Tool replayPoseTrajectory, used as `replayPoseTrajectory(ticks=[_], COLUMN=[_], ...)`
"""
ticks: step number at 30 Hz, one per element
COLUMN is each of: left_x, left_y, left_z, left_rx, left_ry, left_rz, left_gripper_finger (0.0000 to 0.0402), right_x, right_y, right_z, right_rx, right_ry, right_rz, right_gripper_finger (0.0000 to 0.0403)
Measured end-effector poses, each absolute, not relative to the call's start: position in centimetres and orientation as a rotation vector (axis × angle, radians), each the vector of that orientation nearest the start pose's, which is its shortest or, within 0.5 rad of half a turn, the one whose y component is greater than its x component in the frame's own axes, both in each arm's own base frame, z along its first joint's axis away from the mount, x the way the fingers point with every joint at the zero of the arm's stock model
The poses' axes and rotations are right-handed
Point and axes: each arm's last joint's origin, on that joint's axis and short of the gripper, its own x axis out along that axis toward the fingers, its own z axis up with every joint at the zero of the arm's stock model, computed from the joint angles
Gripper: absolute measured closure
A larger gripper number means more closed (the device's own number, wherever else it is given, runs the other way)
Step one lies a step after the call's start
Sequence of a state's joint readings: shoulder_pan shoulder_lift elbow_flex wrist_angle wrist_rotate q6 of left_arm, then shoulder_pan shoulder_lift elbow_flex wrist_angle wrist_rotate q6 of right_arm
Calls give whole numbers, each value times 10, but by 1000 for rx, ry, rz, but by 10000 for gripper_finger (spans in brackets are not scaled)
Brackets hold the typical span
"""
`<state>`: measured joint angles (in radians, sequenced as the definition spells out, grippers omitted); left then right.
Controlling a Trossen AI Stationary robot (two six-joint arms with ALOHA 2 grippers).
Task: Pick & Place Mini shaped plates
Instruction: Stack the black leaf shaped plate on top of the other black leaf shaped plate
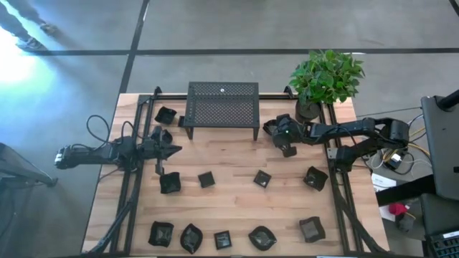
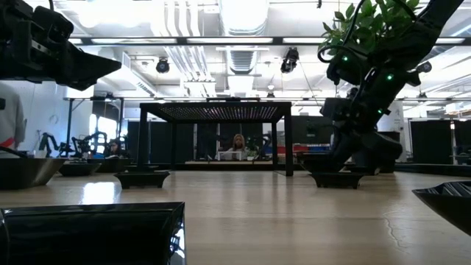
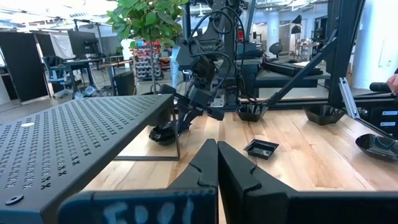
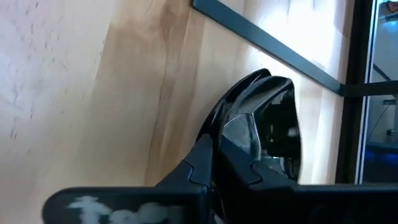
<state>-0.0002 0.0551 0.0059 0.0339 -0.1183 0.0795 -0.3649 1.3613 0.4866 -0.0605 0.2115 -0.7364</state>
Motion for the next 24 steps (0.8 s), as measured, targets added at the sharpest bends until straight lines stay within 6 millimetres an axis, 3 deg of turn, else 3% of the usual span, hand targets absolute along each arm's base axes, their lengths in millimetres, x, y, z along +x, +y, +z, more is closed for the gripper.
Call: replayPoseTrajectory(ticks=[13, 24], left_x=[101, 101], left_y=[3, 3], left_z=[164, 164], left_rx=[80, 80], left_ry=[20, 20], left_rz=[118, 117], left_gripper_finger=[401, 401], right_x=[208, 207], right_y=[-86, -86], right_z=[135, 142], right_rx=[-637, -666], right_ry=[1098, 1069], right_rz=[-131, -135], right_gripper_finger=[304, 306])
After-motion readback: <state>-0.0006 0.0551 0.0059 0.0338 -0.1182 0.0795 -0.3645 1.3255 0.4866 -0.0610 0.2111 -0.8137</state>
